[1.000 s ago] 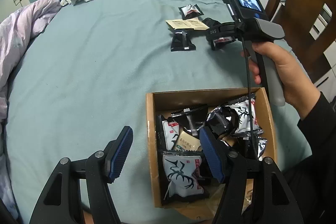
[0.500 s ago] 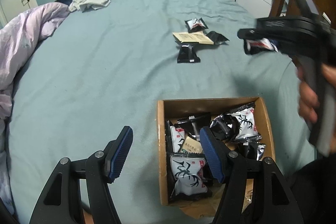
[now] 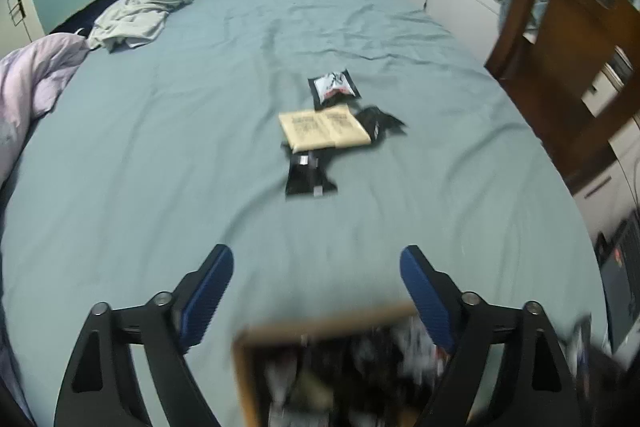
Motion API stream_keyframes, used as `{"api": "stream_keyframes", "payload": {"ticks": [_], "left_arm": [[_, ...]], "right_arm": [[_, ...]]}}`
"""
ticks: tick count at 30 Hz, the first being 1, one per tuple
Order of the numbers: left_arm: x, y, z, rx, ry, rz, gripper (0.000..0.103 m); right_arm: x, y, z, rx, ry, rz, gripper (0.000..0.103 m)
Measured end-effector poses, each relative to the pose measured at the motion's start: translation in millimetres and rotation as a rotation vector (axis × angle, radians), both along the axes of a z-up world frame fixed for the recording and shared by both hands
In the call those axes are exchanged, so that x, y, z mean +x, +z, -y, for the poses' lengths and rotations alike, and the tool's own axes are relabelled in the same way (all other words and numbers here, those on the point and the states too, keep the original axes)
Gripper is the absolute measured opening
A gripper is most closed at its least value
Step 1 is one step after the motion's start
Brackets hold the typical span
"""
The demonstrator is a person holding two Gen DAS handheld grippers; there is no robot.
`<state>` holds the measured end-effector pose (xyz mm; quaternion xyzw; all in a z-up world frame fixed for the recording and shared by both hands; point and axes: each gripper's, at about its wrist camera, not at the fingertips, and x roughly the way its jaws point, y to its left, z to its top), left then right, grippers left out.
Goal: Organize snacks
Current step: 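Grasp a black packet with the left tool while the right tool holds its packet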
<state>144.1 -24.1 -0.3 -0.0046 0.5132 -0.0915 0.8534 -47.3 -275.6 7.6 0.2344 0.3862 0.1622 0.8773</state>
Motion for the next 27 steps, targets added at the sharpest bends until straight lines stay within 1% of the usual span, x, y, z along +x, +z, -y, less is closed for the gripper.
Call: {"api": "stream_keyframes", "payload": {"ticks": [1, 2, 3, 4, 5, 8, 9, 12, 13, 15, 17, 18, 19, 20, 21, 22, 24, 25, 27], "left_arm": [[18, -8, 4, 0.015, 0.003, -0.02, 0.093], [39, -20, 9, 0.049, 0.01, -0.057, 0.093], [49, -27, 10, 0.061, 0.016, -0.083, 0.093], [68, -42, 13, 0.063, 0.029, -0.132, 0.093], [80, -52, 14, 0.063, 0.046, -0.16, 0.093], [109, -79, 18, 0.098, 0.086, -0.219, 0.093], [117, -86, 21, 0.117, 0.088, -0.236, 0.093], [139, -115, 30, 0.208, 0.085, -0.315, 0.093], [144, -121, 32, 0.217, 0.077, -0.333, 0.094], [149, -123, 31, 0.195, 0.088, -0.331, 0.096], [152, -121, 28, 0.134, 0.104, -0.342, 0.089], [151, -119, 27, 0.115, 0.102, -0.34, 0.076], [148, -115, 27, 0.109, 0.099, -0.324, 0.053], [144, -111, 28, 0.107, 0.092, -0.314, 0.041], [139, -108, 29, 0.111, 0.08, -0.315, 0.036], [135, -107, 30, 0.111, 0.072, -0.324, 0.034], [121, -100, 28, 0.078, 0.06, -0.331, 0.032], [109, -90, 25, 0.053, 0.061, -0.306, 0.032], [91, -72, 22, 0.029, 0.065, -0.26, 0.032]], "right_arm": [[0, 3, 1, 0.001, -0.004, 0.023, 0.033], [2, 6, 0, -0.023, -0.014, 0.054, 0.033], [5, 6, 0, -0.033, -0.017, 0.067, 0.033], [10, 4, -1, -0.034, -0.016, 0.074, 0.033], [17, 3, -1, -0.035, -0.019, 0.077, 0.033], [40, -2, 1, -0.063, -0.04, 0.079, 0.033], [44, -5, 1, -0.06, -0.045, 0.074, 0.033], [53, -20, 7, -0.008, -0.056, 0.025, 0.033], [61, -25, 7, -0.002, -0.059, 0.006, 0.033], [70, -30, 8, 0.02, -0.062, -0.017, 0.033], [75, -31, 8, 0.026, -0.07, -0.015, 0.033], [77, -30, 7, 0.028, -0.067, -0.011, 0.033], [79, -31, 5, 0.04, -0.052, -0.014, 0.033], [81, -32, 3, 0.062, -0.039, -0.025, 0.033], [81, -34, 4, 0.066, -0.044, -0.026, 0.033], [81, -34, 4, 0.062, -0.049, -0.021, 0.033], [80, -33, 7, 0.067, -0.056, -0.013, 0.033], [79, -33, 8, 0.066, -0.062, -0.008, 0.033], [75, -31, 8, 0.055, -0.071, 0.007, 0.033]]}}
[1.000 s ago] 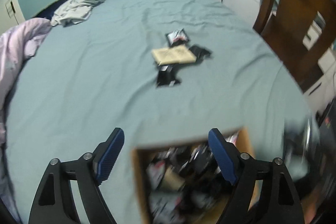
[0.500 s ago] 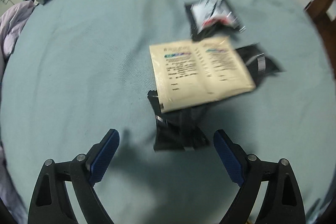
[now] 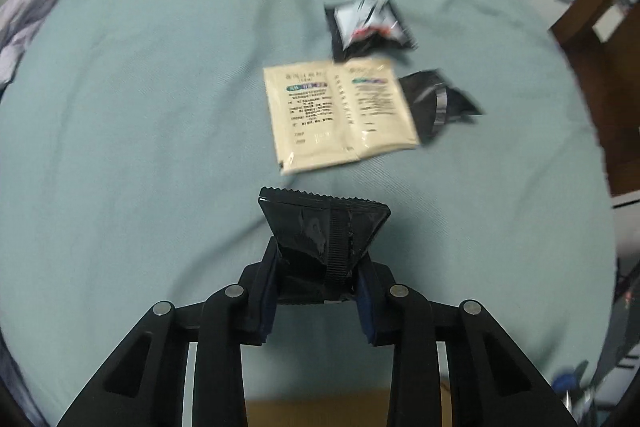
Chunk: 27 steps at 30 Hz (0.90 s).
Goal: Organize snacks
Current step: 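Grasp a black packet with the left tool while the right tool holds its packet, then lower both held packets into the box and open both tools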
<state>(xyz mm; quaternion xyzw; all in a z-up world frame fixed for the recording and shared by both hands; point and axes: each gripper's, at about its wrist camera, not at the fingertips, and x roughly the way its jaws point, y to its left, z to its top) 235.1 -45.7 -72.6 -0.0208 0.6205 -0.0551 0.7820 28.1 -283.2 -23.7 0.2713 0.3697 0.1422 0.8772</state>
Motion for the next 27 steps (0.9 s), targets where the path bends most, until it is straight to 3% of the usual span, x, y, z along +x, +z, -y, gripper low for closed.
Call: {"api": "stream_keyframes", "payload": {"ticks": [4, 7, 13, 19, 23, 26, 27], "left_arm": [[-55, 40, -12, -0.044, -0.009, 0.068, 0.031], [-112, 65, -26, -0.129, -0.048, 0.098, 0.031], [-199, 74, -15, -0.051, -0.171, 0.221, 0.031], [-213, 38, -21, -0.051, -0.129, 0.165, 0.032], [-218, 30, -2, 0.04, -0.195, 0.222, 0.032], [-223, 30, 3, 0.063, -0.221, 0.254, 0.043], [-223, 32, 2, 0.06, -0.221, 0.258, 0.052]], "right_arm": [[-9, 4, -3, -0.02, -0.003, 0.018, 0.033], [-13, 4, -8, -0.056, -0.004, 0.011, 0.033], [-25, 9, -7, -0.059, -0.014, -0.02, 0.033], [-50, 25, -13, -0.122, -0.007, 0.023, 0.033], [-62, 31, -30, -0.205, 0.046, 0.072, 0.033], [-68, 33, -47, -0.29, 0.09, 0.1, 0.033], [-68, 33, -50, -0.308, 0.099, 0.102, 0.033]]}}
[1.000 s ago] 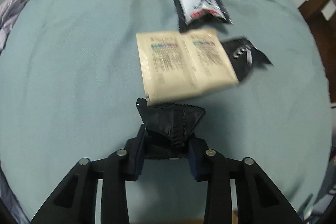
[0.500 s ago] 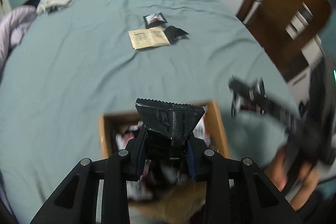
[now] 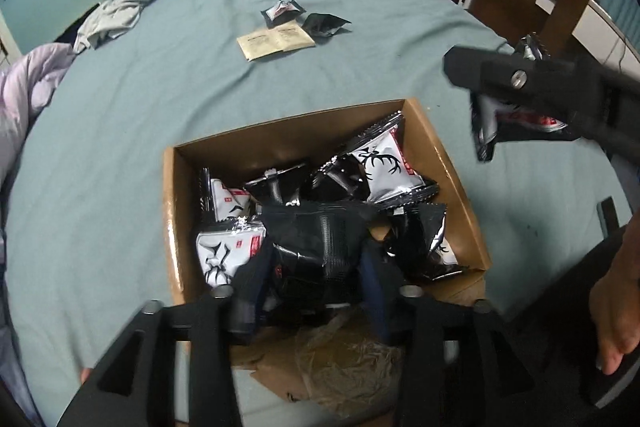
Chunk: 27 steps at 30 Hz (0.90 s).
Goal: Organize snacks
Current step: 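Lower both held packets into the box and open both tools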
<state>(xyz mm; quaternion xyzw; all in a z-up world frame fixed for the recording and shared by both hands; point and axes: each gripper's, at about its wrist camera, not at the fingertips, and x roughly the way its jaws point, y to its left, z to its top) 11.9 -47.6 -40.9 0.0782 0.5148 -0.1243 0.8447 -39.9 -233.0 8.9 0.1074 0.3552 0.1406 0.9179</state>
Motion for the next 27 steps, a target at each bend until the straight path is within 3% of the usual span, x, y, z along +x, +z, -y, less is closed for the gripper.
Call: {"api": "stream_keyframes", "payload": {"ticks": [4, 7, 9, 13, 16, 18, 20, 27], "left_arm": [[-4, 22, -12, -0.083, 0.023, 0.064, 0.079], [-2, 36, -31, -0.178, 0.096, 0.07, 0.081], [4, 44, -41, -0.202, 0.125, 0.051, 0.081], [14, 46, -56, -0.13, 0.168, 0.027, 0.081], [8, 24, -72, -0.093, 0.214, 0.016, 0.08], [9, 5, -76, -0.022, 0.254, -0.029, 0.076], [13, 3, -75, -0.001, 0.251, -0.043, 0.073], [12, 24, -64, 0.057, 0.234, 0.138, 0.083]], "right_arm": [[4, -2, -8, -0.043, 0.011, -0.016, 0.033], [8, -1, -7, -0.029, 0.014, -0.029, 0.033], [11, -1, -10, -0.027, 0.028, -0.038, 0.033], [8, -2, -29, -0.086, 0.111, -0.029, 0.033], [10, -11, -56, -0.206, 0.186, -0.042, 0.033], [14, -16, -69, -0.254, 0.229, -0.061, 0.033], [17, -21, -79, -0.288, 0.263, -0.081, 0.033], [32, -26, -84, -0.295, 0.279, -0.146, 0.035]]}}
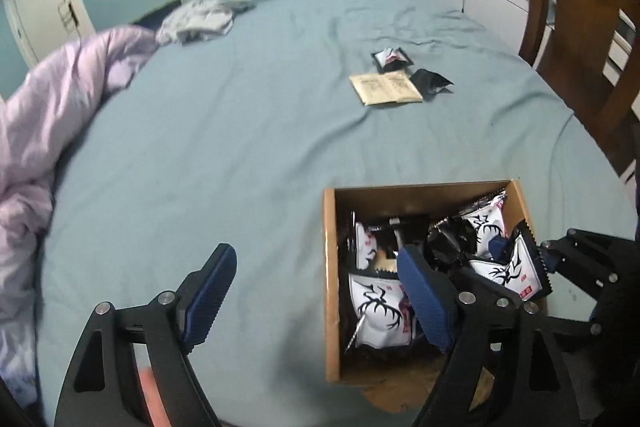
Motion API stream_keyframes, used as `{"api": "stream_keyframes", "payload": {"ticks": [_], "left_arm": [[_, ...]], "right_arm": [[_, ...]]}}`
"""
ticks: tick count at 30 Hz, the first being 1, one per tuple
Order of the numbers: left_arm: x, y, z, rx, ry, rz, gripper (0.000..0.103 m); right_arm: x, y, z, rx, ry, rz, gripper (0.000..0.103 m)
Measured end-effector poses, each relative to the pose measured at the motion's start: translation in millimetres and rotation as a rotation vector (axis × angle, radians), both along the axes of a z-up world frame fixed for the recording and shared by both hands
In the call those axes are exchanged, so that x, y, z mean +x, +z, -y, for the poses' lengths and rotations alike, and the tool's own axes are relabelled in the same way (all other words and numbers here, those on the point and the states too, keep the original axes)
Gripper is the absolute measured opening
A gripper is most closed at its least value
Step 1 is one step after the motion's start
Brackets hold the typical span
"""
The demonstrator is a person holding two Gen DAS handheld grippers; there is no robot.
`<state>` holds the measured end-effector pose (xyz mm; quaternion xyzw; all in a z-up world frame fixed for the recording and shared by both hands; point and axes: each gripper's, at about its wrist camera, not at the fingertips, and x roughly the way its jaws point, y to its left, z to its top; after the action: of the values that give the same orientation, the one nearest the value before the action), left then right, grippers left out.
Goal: Organize snacks
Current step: 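Lower both held packets into the box and open both tools, then grasp a black packet with the right tool from the pile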
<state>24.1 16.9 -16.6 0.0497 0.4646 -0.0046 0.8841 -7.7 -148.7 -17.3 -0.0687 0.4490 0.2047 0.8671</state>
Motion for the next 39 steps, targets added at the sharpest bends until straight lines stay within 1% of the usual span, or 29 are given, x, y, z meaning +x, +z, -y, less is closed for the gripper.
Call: {"api": "stream_keyframes", "payload": {"ticks": [3, 5, 7, 8, 9, 10, 11, 12, 13, 14, 15, 17, 19, 23, 26, 28, 30, 32, 35, 39], "left_arm": [[0, 1, 4, 0.02, -0.025, -0.005, 0.083], [-2, 7, 2, 0.012, -0.02, 0.018, 0.083], [-8, 13, -1, -0.003, -0.011, 0.049, 0.086], [-9, 17, -3, -0.012, -0.002, 0.071, 0.087], [-10, 19, -4, -0.016, 0.004, 0.083, 0.091], [-11, 22, -6, -0.022, 0.019, 0.103, 0.097], [-13, 24, -8, -0.026, 0.028, 0.116, 0.099], [-14, 26, -9, -0.034, 0.036, 0.132, 0.102], [-15, 27, -9, -0.04, 0.04, 0.138, 0.103], [-16, 28, -11, -0.06, 0.044, 0.147, 0.103], [-16, 30, -13, -0.084, 0.05, 0.153, 0.103], [-17, 32, -18, -0.132, 0.063, 0.159, 0.103], [-16, 34, -21, -0.153, 0.061, 0.161, 0.103], [-13, 32, -21, -0.142, 0.047, 0.139, 0.103], [-11, 30, -14, -0.119, 0.024, 0.128, 0.103], [-10, 30, -9, -0.102, 0.007, 0.13, 0.103], [-8, 30, -5, -0.093, -0.012, 0.129, 0.103], [-7, 30, -2, -0.089, -0.023, 0.128, 0.103], [-5, 29, -1, -0.088, -0.039, 0.126, 0.103], [2, 29, -3, -0.097, -0.039, 0.098, 0.103]], "right_arm": [[0, 2, 0, 0.015, -0.022, -0.005, 0.037], [-1, 4, 5, 0.074, -0.042, -0.015, 0.038], [-4, 7, 12, 0.115, -0.062, -0.006, 0.043], [-7, 7, 15, 0.125, -0.069, 0.003, 0.049], [-10, 7, 17, 0.135, -0.075, 0.014, 0.055], [-12, 8, 19, 0.148, -0.08, 0.024, 0.058], [-13, 12, 23, 0.168, -0.09, 0.04, 0.061], [-16, 14, 25, 0.179, -0.102, 0.054, 0.068], [-18, 16, 30, 0.189, -0.124, 0.074, 0.072], [-21, 20, 35, 0.193, -0.155, 0.1, 0.078], [-23, 20, 38, 0.191, -0.169, 0.115, 0.08], [-28, 23, 43, 0.193, -0.197, 0.145, 0.08], [-33, 25, 45, 0.181, -0.234, 0.173, 0.08], [-31, 22, 52, 0.059, -0.33, 0.204, 0.081], [-26, 21, 60, 0.0, -0.406, 0.218, 0.082], [-23, 22, 63, 0.01, -0.435, 0.216, 0.082], [-15, 21, 65, 0.024, -0.436, 0.2, 0.082], [0, 20, 69, 0.027, -0.438, 0.181, 0.081], [27, 19, 79, 0.059, -0.452, 0.152, 0.082], [66, 17, 89, 0.062, -0.462, 0.118, 0.081]]}}
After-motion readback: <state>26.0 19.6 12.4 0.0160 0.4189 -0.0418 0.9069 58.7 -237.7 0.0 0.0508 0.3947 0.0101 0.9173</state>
